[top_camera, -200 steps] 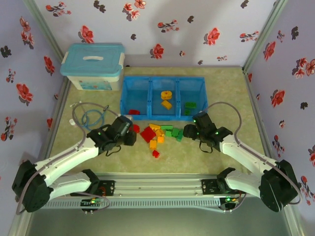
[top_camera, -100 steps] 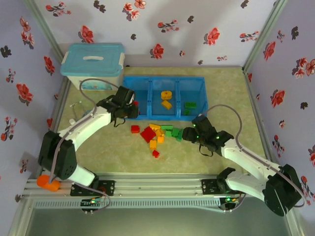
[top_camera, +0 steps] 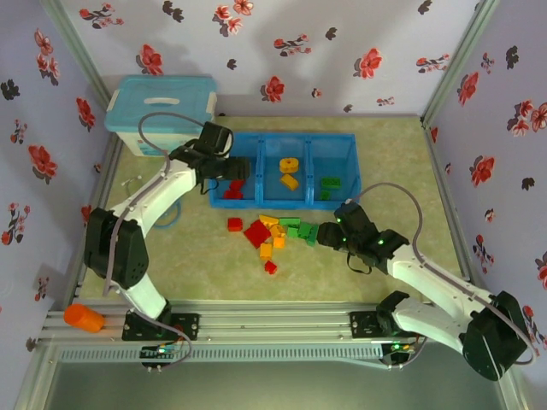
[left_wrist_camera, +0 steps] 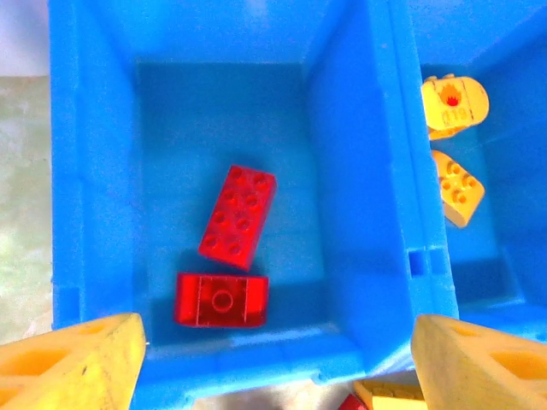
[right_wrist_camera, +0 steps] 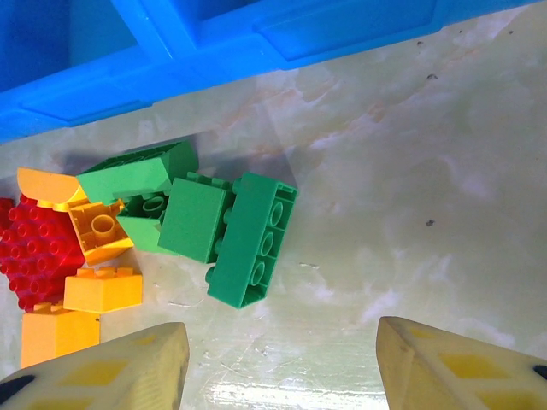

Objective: Sort the legos into containers by color
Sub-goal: Place the lego in the container.

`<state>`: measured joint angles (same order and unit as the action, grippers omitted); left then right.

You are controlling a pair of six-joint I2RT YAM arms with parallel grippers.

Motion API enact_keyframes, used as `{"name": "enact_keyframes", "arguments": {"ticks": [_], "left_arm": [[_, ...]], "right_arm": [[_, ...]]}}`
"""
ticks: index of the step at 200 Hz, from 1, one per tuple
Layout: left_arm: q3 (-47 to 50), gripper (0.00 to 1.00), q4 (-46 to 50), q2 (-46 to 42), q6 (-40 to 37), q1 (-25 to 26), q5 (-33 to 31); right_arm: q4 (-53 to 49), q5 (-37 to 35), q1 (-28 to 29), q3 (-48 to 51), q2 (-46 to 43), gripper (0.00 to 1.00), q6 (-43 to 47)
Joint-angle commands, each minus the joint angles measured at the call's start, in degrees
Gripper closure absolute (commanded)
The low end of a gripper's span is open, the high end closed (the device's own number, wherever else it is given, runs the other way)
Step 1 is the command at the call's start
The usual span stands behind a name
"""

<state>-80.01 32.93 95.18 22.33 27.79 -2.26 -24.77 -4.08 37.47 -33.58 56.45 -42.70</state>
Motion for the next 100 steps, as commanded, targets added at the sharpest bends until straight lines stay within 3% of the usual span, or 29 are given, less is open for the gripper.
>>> {"name": "enact_keyframes", "arguments": {"ticks": [1, 52, 100], "left_arm": [[5.25, 0.18, -0.07, -4.37, 1.76, 1.09, 0.45], [20.16, 0.19, -4.23, -14.36, 6.01, 4.98, -0.43], [27.78, 0.23, -6.31, -15.73, 8.6, 6.63, -0.73]], "right_arm": [[-1.43, -0.94, 0.89, 0.98, -0.9, 0.4, -1.34], [-0.79, -0.93, 1.77, 1.15, -0.16, 0.4, -1.6], [1.1, -1.17, 3.94, 1.23, 2.44, 0.41, -2.7]]}}
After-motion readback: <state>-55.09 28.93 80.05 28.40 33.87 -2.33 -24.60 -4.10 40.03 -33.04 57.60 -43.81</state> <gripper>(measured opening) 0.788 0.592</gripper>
